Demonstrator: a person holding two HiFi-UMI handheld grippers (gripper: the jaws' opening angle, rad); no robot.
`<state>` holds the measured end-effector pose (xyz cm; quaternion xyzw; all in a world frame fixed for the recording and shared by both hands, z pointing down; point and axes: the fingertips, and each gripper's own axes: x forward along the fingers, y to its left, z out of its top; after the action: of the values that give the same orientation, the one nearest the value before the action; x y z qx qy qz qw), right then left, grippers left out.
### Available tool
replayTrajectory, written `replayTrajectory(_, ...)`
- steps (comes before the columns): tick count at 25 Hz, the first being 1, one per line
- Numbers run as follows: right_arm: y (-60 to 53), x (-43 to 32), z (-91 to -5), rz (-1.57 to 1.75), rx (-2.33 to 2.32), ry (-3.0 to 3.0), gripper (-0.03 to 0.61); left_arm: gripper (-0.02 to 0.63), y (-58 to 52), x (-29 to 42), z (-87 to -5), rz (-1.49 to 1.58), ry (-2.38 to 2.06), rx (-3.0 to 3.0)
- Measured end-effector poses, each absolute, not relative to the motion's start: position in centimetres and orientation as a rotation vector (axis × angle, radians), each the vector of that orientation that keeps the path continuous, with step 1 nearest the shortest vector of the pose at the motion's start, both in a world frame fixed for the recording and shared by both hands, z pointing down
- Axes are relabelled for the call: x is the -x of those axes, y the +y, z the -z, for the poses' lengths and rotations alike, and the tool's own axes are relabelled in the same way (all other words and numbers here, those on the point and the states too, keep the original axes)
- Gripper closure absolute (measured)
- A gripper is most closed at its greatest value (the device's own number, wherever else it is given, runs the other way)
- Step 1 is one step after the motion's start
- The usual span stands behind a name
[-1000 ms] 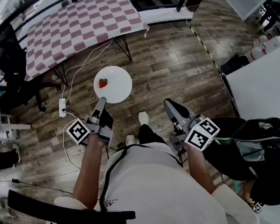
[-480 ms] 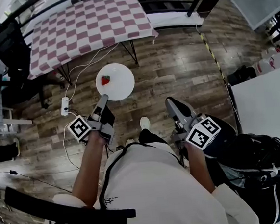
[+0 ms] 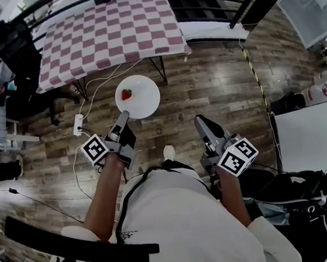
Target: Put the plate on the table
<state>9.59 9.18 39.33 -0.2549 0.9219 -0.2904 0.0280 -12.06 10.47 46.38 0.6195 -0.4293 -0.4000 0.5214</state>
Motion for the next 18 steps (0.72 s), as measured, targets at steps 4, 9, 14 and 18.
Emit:
replayTrajectory(4, 6.6, -10.6, -39.7, 0.907, 0.759, 2.853, 0.571, 0.594, 8.5, 11.2, -46.4, 0.965, -1.050, -1.478)
replayTrajectory(9, 3.3, -11.6, -40.2, 0.920, 0.710, 2.869, 0.571, 0.594, 5.9, 10.0, -46.5, 0.981, -1.079, -1.466)
replayTrajectory(14, 0.7, -12.9, -40.7, 0.920, 0.684, 2.884, 0.571, 0.594, 3.8, 8.4, -46.7, 0.990, -1.094, -1.465)
replayTrajectory(18, -0.5, -13.7, -41.8, 0.934, 0.673, 2.902, 0.571, 0.594, 3.0, 7.5, -47.2, 0.999, -1.104, -1.450)
